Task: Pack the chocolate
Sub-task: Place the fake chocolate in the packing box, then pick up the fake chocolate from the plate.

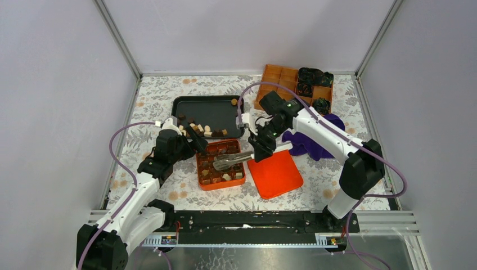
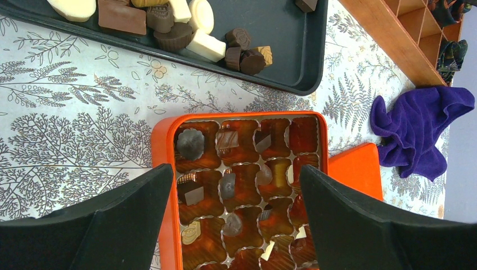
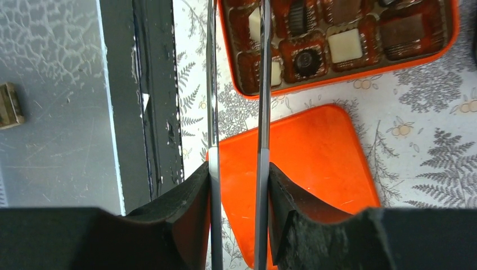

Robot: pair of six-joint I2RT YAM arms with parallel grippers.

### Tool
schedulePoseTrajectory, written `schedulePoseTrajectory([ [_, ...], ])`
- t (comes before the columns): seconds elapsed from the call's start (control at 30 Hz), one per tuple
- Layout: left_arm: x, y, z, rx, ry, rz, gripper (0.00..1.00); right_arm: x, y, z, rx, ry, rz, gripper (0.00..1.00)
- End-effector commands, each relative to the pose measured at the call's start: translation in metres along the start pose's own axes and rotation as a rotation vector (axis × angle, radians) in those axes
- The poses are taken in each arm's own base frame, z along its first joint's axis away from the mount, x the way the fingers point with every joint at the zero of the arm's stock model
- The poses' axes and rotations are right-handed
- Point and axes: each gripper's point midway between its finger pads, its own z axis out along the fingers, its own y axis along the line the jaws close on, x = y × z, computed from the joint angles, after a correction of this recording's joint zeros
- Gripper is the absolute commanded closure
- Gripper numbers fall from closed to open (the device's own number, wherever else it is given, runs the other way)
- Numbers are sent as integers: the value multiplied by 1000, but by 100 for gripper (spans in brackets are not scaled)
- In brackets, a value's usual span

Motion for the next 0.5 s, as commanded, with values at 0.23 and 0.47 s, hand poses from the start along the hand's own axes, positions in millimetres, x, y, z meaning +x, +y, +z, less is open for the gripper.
schedulePoseTrajectory([
  [0.23,-10,-9,1,30,-25,15,10,-32,-47,-42,64,-169,76,58],
  [0.47,-14,-11,6,34,-28,16,10,-34,-97,-44,195,-150,87,58],
])
